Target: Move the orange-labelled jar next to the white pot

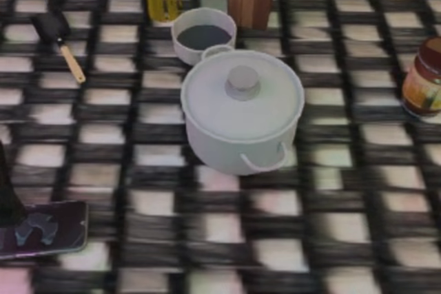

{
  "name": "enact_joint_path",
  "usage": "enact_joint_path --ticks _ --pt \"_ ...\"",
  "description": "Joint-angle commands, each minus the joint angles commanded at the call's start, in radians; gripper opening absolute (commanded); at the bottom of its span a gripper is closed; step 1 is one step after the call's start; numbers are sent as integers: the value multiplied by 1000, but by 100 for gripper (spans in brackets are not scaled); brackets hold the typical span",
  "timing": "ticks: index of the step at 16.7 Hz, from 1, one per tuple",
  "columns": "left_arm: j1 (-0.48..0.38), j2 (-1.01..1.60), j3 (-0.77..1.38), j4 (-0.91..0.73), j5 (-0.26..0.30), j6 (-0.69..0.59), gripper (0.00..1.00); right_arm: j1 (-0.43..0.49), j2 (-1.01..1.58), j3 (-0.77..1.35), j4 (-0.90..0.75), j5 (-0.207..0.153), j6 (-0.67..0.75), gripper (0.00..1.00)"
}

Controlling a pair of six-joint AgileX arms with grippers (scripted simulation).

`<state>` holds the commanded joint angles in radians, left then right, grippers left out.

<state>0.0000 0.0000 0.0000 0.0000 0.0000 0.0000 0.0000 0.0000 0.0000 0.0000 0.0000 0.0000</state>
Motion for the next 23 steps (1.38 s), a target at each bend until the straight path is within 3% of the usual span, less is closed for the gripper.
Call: enact_joint_path --ticks 5,10,15,23 --pt "0 0 0 0 0 0 100 -1 52 33 -45 0 -1 100" --pt "0 0 0 0 0 0 100 -19 308 234 -253 13 -8 100" --pt "0 0 0 0 0 0 100 -43 694 620 -527 31 -26 100" --pt "0 0 0 0 0 0 100 -53 1422 1457 -949 40 -84 100"
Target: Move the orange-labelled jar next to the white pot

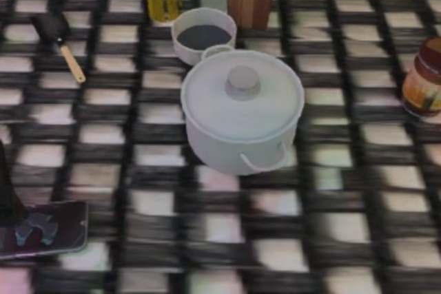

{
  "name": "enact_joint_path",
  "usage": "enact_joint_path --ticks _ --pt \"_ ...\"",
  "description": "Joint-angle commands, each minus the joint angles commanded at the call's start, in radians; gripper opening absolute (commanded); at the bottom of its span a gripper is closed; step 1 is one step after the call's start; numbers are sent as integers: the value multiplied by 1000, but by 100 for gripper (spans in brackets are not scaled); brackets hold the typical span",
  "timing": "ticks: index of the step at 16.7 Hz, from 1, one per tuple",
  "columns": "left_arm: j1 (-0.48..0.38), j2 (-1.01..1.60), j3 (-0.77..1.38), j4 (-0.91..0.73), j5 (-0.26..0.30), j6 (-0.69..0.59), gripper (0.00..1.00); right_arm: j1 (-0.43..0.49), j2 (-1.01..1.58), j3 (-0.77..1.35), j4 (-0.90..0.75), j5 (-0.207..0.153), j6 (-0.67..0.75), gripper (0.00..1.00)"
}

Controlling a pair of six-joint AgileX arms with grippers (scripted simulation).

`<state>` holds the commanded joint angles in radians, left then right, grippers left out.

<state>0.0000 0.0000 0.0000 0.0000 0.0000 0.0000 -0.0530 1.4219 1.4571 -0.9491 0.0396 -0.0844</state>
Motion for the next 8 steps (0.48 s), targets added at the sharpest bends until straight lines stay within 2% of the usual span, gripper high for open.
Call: enact_joint_path --ticks 8 --pt "0 0 0 0 0 0 100 31 717 716 -378 -18 -83 100"
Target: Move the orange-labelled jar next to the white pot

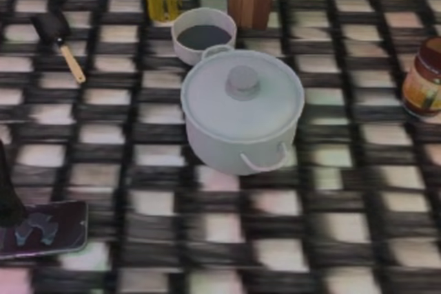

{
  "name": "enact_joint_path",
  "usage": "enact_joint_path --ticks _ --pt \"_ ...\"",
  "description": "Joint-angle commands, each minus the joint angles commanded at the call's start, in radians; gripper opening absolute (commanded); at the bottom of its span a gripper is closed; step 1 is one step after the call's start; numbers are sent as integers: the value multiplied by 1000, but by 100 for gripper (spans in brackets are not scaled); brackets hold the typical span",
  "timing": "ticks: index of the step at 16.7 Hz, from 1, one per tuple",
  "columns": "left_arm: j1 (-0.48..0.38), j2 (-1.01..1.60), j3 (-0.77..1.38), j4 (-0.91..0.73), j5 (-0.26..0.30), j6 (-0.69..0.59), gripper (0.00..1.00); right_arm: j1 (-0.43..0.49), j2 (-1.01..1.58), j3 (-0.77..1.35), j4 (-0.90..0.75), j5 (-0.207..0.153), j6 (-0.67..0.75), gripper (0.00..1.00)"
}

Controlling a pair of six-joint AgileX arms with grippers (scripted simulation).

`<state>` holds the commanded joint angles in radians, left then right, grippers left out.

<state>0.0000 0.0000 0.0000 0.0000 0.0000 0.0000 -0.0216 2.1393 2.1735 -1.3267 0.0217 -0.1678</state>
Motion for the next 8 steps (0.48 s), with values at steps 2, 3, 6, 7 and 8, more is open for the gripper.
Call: enact_joint_path --ticks 2,3,6,7,8 --pt "0 0 0 0 0 0 100 10 142 118 -76 -6 -19 100" --pt "0 0 0 0 0 0 100 15 203 166 -109 -8 -28 100" --pt "0 0 0 0 0 0 100 25 330 263 -181 -14 -47 100" --pt "0 0 0 0 0 0 100 27 353 280 -194 -15 -50 100" --pt "0 0 0 0 0 0 100 29 365 289 -202 -15 -52 100"
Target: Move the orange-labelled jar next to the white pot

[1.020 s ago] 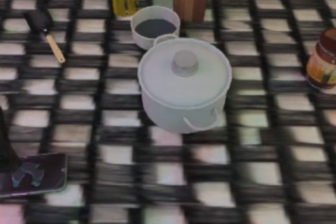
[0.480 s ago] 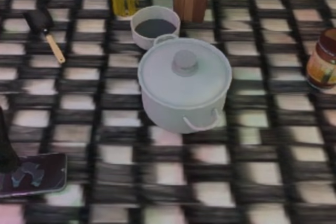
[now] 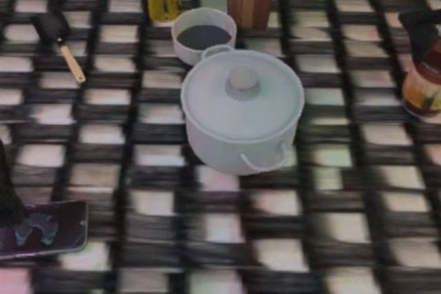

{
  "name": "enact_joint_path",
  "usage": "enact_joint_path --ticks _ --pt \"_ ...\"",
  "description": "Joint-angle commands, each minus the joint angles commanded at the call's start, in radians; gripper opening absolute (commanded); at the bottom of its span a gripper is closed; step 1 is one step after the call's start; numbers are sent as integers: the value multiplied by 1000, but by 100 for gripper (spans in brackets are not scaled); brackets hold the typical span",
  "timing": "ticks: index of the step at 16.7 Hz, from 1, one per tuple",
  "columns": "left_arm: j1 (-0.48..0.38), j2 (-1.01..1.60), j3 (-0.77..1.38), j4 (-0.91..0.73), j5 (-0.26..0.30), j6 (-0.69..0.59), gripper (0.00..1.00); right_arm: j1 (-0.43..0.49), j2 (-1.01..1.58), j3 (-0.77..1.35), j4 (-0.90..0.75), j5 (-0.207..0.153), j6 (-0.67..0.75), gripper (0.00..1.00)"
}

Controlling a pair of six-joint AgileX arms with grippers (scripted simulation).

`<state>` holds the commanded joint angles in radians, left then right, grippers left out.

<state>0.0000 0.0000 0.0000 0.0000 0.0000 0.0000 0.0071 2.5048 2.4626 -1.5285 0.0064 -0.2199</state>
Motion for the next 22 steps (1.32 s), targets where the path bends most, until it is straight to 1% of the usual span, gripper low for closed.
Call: enact_joint_path --ticks 6,8,13,18,22 --pt "0 0 0 0 0 0 100 -5 0 -5 5 0 0 100" --pt "0 0 0 0 0 0 100 -1 -7 -44 42 0 -2 100" --pt "0 0 0 0 0 0 100 1 -28 -232 203 0 1 100" --pt "0 0 0 0 0 0 100 1 -30 -254 224 0 1 100" --pt "0 0 0 0 0 0 100 1 -30 -254 224 0 1 70"
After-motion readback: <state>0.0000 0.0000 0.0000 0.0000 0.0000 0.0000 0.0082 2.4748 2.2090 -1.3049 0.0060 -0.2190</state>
